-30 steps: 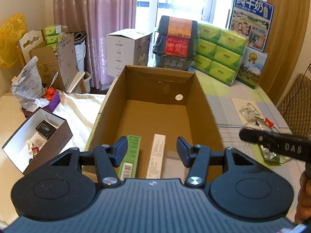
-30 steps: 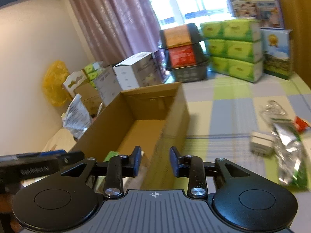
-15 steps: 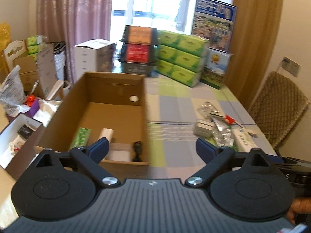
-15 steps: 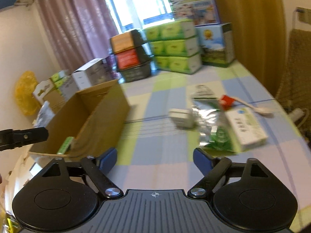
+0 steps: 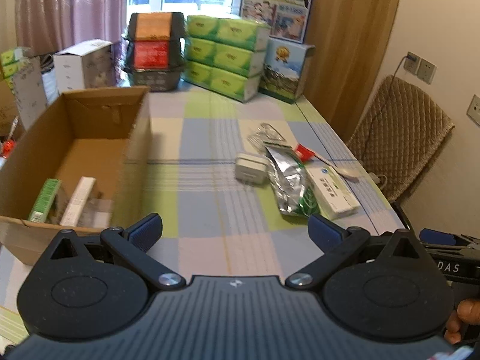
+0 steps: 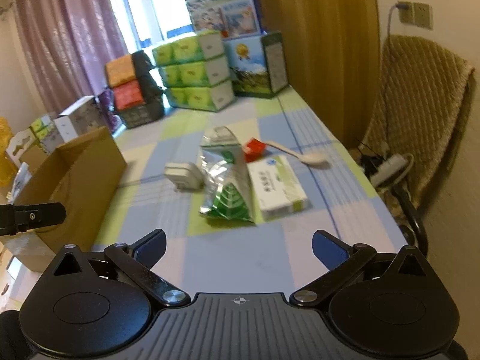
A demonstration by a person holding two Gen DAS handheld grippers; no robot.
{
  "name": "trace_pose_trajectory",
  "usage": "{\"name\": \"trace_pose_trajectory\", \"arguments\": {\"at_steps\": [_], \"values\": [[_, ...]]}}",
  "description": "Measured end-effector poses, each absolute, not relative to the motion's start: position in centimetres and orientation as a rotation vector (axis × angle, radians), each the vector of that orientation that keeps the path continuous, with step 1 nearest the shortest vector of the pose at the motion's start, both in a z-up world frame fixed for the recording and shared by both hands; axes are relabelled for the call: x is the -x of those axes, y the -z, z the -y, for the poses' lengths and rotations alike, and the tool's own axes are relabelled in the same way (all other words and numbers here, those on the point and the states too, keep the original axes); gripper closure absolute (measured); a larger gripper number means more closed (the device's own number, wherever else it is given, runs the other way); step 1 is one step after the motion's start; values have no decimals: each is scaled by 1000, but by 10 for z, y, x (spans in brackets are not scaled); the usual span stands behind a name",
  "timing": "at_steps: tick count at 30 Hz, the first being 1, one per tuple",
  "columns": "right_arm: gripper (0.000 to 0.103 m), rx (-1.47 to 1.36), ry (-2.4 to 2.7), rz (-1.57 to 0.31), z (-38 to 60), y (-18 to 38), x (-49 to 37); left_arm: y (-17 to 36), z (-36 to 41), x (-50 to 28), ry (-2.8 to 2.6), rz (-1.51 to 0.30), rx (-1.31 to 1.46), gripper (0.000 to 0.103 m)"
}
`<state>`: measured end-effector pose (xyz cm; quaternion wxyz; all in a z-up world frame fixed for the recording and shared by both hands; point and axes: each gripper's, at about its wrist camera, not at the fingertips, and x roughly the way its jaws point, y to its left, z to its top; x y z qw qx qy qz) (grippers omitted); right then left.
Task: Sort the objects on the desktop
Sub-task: 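Move both tools back over the remaining items on the table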
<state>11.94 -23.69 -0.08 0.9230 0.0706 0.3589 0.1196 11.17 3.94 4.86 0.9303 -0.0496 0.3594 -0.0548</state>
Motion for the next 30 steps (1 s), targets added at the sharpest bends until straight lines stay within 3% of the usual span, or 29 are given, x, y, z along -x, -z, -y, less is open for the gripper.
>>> {"name": "trace_pose_trajectory", "arguments": {"at_steps": [30], "values": [[2,-114,-183,-813,260,28,-141,-13,-11,-134,149,-847,106,2]]}}
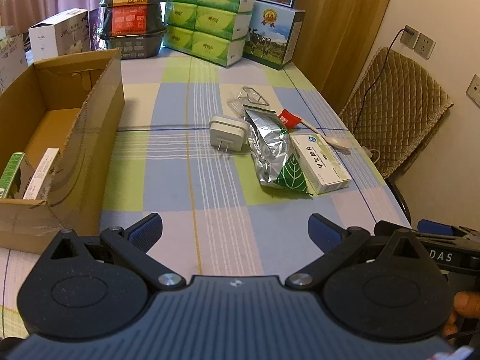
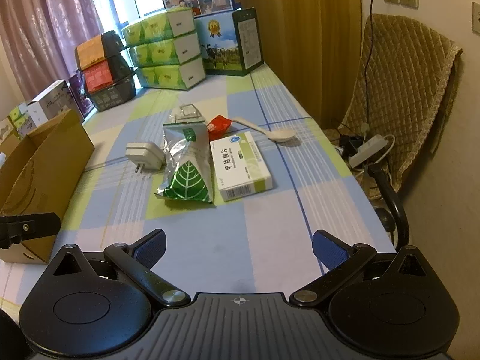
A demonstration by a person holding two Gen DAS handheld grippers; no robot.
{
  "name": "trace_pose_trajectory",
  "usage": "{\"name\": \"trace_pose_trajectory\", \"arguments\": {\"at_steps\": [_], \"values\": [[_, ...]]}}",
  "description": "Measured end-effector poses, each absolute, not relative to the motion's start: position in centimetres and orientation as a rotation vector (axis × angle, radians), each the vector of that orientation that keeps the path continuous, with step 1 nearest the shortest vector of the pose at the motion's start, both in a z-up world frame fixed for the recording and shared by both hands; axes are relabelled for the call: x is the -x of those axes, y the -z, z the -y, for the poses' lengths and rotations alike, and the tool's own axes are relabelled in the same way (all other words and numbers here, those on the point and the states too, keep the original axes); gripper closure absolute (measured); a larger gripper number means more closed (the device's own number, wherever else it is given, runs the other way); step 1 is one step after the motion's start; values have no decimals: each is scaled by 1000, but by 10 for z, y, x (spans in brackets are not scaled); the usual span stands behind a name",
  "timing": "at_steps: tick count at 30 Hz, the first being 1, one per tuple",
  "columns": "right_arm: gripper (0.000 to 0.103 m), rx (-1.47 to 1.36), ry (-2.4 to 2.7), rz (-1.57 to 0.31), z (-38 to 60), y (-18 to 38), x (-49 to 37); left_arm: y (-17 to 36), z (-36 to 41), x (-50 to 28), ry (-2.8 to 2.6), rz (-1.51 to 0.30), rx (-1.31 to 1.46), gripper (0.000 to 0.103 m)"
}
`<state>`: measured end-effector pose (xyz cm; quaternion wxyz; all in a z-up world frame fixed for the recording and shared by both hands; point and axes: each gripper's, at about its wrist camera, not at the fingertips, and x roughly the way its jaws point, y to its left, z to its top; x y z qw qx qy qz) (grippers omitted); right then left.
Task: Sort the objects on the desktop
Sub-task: 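Move both tools back over the remaining items on the table, then grasp the silver foil bag with the left tool while the right tool grasps the white Mecobalamin box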
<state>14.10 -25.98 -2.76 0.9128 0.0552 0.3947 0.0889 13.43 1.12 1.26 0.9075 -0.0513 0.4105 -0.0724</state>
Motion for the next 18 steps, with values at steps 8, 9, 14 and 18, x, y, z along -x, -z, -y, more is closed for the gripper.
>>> {"name": "trace_pose_trajectory", "arguments": {"at_steps": [8,9,14,18], "values": [[2,-66,-203,-789,261,33,-169,-1,0,-163,181,-849,110,2],[2,-47,-202,-787,260,35,-174,1,2,-169,189,-850,112,2],[2,16,-246,-790,254,49,-202,17,11,-195,220,-871,118,2],[2,40,-260,-795,249,62,-225,32,15,-217,226,-897,127,2]]}}
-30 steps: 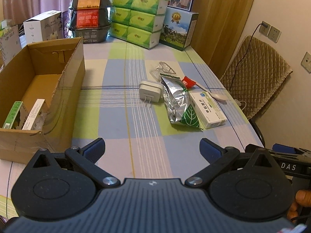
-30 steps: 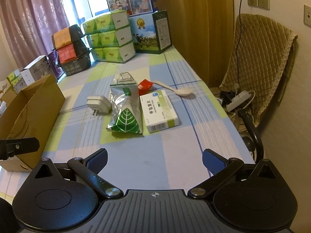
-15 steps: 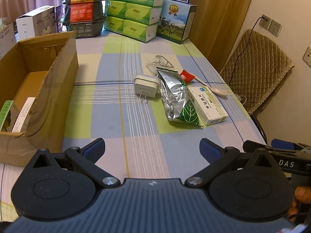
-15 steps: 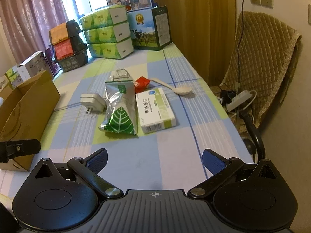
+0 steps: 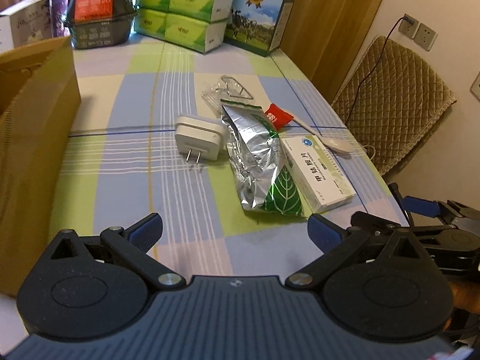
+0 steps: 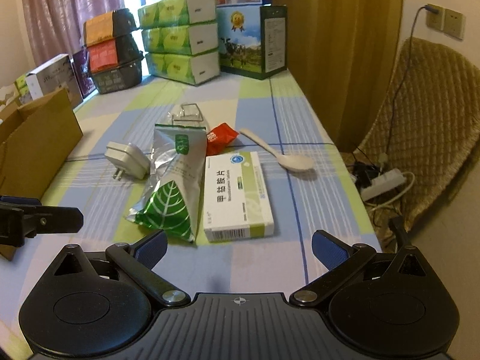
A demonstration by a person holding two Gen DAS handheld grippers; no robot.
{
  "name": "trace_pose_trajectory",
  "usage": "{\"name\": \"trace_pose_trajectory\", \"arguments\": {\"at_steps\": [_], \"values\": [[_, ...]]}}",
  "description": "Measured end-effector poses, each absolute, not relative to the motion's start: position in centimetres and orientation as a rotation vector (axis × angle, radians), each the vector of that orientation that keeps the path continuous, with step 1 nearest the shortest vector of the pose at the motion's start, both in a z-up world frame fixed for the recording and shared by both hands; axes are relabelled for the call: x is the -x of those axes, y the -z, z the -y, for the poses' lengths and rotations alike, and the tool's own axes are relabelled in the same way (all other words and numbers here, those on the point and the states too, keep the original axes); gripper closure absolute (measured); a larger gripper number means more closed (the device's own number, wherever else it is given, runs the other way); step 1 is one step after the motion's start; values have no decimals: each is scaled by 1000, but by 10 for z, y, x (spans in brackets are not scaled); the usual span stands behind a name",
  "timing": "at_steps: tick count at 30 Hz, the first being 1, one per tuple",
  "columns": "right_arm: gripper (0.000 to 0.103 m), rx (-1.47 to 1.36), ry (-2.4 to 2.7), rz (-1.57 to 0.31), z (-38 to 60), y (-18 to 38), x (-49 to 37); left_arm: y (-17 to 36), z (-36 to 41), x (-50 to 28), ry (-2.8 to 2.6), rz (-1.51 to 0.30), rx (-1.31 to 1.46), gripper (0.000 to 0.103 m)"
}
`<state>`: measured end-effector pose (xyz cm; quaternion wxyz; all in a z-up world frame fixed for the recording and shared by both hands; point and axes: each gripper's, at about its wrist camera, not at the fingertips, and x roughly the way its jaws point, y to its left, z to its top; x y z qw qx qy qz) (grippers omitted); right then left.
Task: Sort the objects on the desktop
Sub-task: 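Grasp the silver foil bag with the left tool while the right tool grasps the white Mecobalamin box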
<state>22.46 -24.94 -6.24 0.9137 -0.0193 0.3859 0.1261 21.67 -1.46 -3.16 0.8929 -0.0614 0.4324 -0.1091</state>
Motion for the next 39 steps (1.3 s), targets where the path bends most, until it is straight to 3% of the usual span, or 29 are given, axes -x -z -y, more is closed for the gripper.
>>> {"name": "trace_pose_trajectory", "arguments": {"at_steps": [7,13,16,18,26,31,33,39], "values": [[5,86,-292,-804,241,86,-260,53,17,-247,243,-932,156,3],[14,114,-302,-826,240,104,-282,67,22,-271,265,-945,180,3],[19,116,-316,-839,243,110,-286,74,27,-281,283,-947,189,6],[33,110,-319,-848,246,113,-287,80,31,-289,295,-959,195,9],[33,101,-302,-834,250,114,-284,94,50,-306,332,-968,186,15],[33,100,-274,-844,251,113,-280,98,55,-310,339,-960,149,26],[34,86,-255,-856,254,112,-278,97,56,-310,369,-963,148,44],[34,41,-224,-890,251,106,-257,85,54,-286,390,-969,74,57]]}}
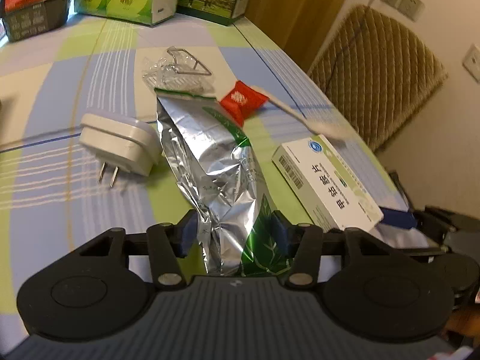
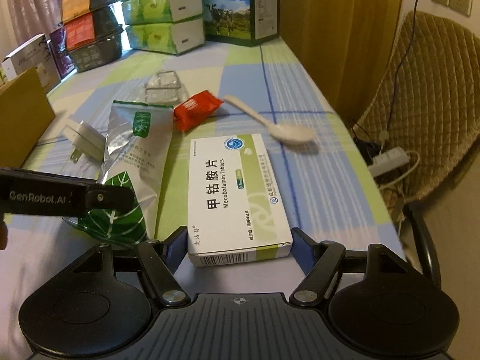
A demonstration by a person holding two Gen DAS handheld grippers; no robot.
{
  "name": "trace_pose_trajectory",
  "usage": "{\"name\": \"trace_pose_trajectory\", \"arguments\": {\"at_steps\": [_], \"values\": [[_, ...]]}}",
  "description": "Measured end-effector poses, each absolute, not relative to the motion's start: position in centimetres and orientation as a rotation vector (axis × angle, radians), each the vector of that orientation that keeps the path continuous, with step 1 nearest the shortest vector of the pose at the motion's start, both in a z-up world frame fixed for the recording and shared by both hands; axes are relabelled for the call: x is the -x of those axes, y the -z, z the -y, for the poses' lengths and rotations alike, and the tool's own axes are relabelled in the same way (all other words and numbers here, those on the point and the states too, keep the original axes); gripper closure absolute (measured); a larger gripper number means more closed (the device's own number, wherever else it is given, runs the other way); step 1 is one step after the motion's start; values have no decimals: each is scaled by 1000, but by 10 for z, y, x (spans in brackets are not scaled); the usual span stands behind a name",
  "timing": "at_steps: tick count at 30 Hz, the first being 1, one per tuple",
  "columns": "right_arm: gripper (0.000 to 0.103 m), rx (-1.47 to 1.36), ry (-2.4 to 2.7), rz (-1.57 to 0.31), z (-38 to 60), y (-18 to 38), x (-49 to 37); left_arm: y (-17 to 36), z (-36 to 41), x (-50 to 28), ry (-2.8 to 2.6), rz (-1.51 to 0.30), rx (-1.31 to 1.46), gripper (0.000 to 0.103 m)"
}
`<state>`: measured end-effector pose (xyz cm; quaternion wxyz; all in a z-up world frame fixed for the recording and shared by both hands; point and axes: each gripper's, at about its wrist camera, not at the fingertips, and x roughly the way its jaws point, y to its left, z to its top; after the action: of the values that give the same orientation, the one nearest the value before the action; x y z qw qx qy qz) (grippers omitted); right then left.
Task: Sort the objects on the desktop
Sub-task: 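Grasp the silver foil bag with the left tool while the right tool grasps the white Mecobalamin box, then lift the foil bag with the left tool while the right tool lifts the Mecobalamin box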
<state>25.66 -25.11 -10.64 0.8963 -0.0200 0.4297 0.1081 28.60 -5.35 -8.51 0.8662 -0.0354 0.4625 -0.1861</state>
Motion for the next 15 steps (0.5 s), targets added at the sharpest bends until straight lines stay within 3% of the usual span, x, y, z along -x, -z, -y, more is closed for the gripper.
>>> {"name": "trace_pose_trajectory", "arguments": {"at_steps": [10,15], "values": [[34,5,-240,-930,228,97,-196,72,12,-183,398,-1024,-38,59],[30,17,-276,-936,221,99,-180,70,-12,-160,338,-1017,15,51]]}}
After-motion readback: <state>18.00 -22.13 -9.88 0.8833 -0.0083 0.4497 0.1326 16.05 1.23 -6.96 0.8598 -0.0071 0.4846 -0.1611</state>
